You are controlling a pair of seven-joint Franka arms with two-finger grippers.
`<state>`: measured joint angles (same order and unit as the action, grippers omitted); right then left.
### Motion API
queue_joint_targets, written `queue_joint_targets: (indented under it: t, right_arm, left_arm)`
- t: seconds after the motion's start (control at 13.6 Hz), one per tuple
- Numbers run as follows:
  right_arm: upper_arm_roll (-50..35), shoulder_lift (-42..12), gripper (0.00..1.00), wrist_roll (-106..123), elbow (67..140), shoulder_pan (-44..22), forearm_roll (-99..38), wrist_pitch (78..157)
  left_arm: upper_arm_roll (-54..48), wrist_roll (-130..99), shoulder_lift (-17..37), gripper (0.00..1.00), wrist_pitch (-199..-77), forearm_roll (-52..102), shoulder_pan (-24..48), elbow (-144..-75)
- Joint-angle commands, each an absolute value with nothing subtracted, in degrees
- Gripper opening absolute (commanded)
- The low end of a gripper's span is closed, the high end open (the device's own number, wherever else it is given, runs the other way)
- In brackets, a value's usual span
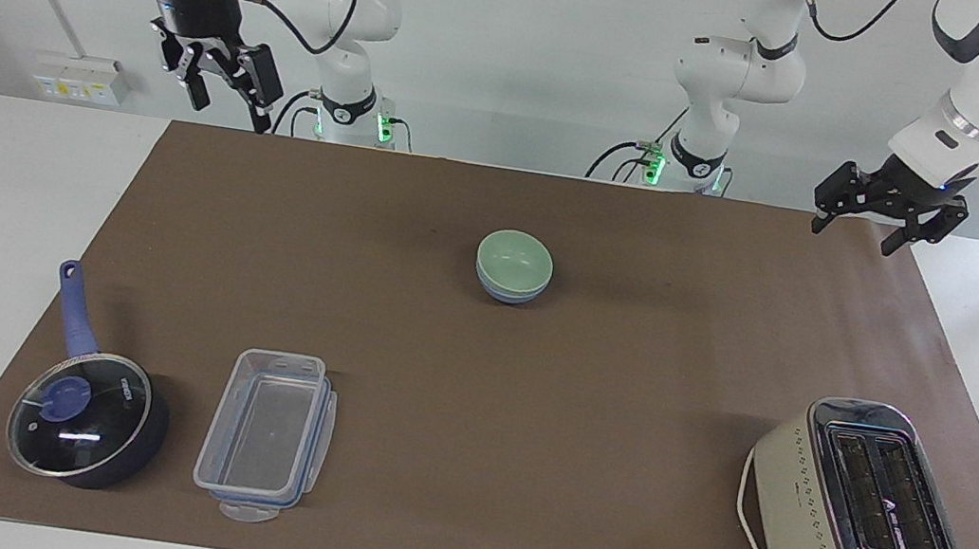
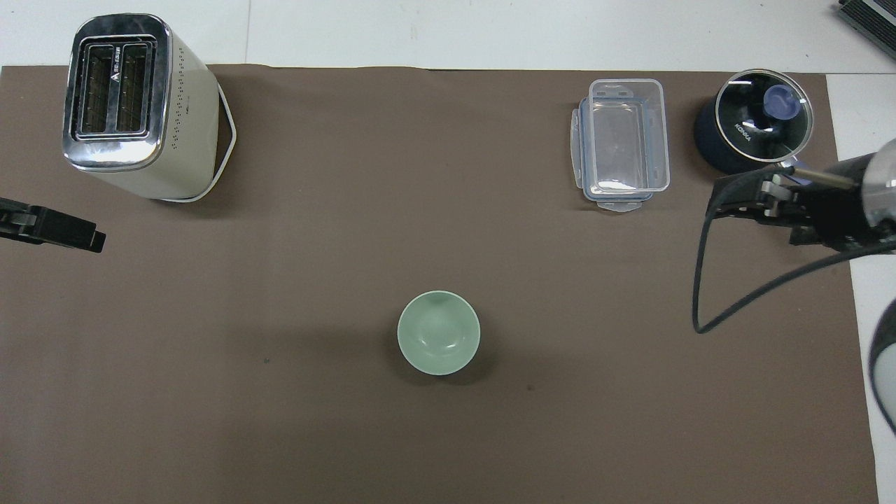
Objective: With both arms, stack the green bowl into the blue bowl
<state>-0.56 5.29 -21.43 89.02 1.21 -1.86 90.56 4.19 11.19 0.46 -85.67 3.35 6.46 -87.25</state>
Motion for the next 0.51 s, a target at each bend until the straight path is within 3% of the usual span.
queue_joint_targets:
  t: [0.0, 0.44]
  right_arm:
    - [4.37, 6.67, 1.0, -15.23, 89.12, 1.5, -1.41, 88.34]
    - [4.75, 6.69, 1.0, -8.62, 92.38, 0.09, -0.26, 86.4]
  left_arm:
    - [4.04, 11.43, -0.35, 1.0, -85.61, 2.55, 6.5, -87.71]
    - [4.04, 11.34, -0.35, 1.0, -85.61, 2.64, 6.5, -87.71]
